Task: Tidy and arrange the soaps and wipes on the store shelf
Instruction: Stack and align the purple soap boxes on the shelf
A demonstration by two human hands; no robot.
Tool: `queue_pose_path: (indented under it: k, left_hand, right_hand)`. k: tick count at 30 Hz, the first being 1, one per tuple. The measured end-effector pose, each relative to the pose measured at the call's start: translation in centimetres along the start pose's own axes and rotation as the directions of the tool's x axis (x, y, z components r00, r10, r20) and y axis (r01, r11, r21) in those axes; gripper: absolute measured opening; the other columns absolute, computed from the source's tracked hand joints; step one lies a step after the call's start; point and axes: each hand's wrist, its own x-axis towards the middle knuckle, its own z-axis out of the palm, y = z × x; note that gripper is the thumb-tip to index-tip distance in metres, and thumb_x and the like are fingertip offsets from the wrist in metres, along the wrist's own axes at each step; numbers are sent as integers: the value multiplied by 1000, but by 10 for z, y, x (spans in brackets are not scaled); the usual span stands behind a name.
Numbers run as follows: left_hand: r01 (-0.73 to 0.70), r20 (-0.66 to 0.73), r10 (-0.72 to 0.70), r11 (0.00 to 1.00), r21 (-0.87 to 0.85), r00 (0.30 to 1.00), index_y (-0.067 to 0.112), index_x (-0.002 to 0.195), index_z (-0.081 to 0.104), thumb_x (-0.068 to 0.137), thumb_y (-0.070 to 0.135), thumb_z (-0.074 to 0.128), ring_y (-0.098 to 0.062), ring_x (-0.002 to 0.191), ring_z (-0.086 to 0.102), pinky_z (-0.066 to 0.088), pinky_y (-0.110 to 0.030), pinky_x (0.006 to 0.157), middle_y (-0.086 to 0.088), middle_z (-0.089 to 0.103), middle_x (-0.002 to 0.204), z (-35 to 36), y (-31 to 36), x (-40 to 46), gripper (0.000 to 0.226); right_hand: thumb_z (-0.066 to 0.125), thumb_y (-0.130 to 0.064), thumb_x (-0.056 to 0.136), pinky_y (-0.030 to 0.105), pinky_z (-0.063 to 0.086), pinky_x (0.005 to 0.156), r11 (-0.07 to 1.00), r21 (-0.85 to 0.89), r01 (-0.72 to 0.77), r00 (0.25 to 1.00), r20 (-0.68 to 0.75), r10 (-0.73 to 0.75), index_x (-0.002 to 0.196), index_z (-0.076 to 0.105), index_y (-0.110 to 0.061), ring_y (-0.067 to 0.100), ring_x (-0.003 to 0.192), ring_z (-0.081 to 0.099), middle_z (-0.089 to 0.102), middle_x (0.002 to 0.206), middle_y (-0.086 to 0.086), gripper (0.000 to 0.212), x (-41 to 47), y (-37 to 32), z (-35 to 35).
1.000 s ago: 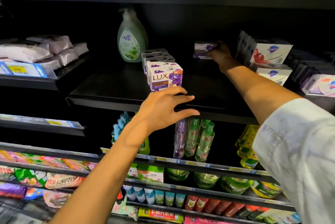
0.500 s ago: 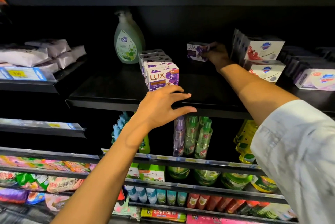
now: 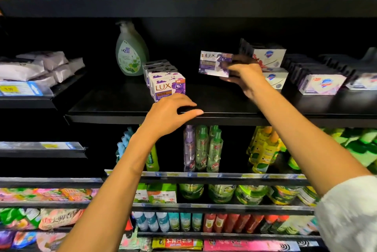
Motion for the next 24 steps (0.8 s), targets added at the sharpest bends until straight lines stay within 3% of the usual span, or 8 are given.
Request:
queue_pose_path:
  k: [4,6,9,11,14,16,19,24]
  left_hand:
    - [78,-123,-130,931,-358,984,27,121,77,95,51,68,3,110,66,53,-32,103,16,74,116,-1,11,4,36]
    - [117,-149,-231,833,-541,961,25,124,75,93,48,73,-1,109,69,54,-33,103,11,76,114,-3,19,10,39]
    - [149,-58,-288,644,-751,956,16,140,63,94,38,75,-12,111,72,58,-37,100,0,76,113,-3,34,20,52]
    - [178,14,-283,562,-808,959,11,148,52,97,26,74,-14,113,72,59,-37,99,-4,76,115,-2,44,27,58]
    - [176,56,-248,495,-851,967,8,145,55,95,11,74,-22,114,72,58,-44,100,-12,75,120,0,42,29,53]
    - [164,51,-240,483,-860,969,6,138,61,94,5,73,-27,115,72,56,-47,102,-12,75,122,0,35,26,47]
    - [156,40,-246,474,-867,968,7,132,65,92,1,73,-26,113,73,56,-46,101,-10,76,119,-1,30,24,41]
    - [151,41,-224,504,-850,974,6,132,64,93,1,73,-25,112,73,59,-41,97,-10,76,119,1,31,26,41]
  right_hand:
    - [76,-2,90,47,63,89,996,81,-25,999,43,22,123,62,1,28,105,76,78,109,15,36,-43,-12,-9]
    - [74,-4,92,46,63,89,995,94,-25,998,68,19,118,66,-1,28,106,75,78,108,14,27,-59,-14,-12]
    - [71,-5,95,44,64,88,995,95,-23,993,116,12,114,70,-8,28,107,75,78,109,12,20,-75,-10,-14]
    - [70,-6,95,44,63,89,997,73,-20,990,142,9,114,71,-12,28,106,75,78,109,12,20,-80,-6,-14]
    - [74,-5,92,49,60,95,1000,26,7,988,157,-11,116,71,-14,30,105,75,77,108,17,26,-82,1,-14]
    - [75,-3,91,46,60,93,1000,14,25,985,169,-28,119,69,-13,30,108,74,76,109,21,31,-83,4,-13]
    - [75,0,90,39,62,90,997,-17,72,978,197,-68,122,67,-16,25,108,74,76,105,14,38,-84,7,-12]
    - [77,3,87,36,62,91,984,-109,141,964,240,-111,137,60,-10,27,113,72,73,121,16,55,-85,8,-13]
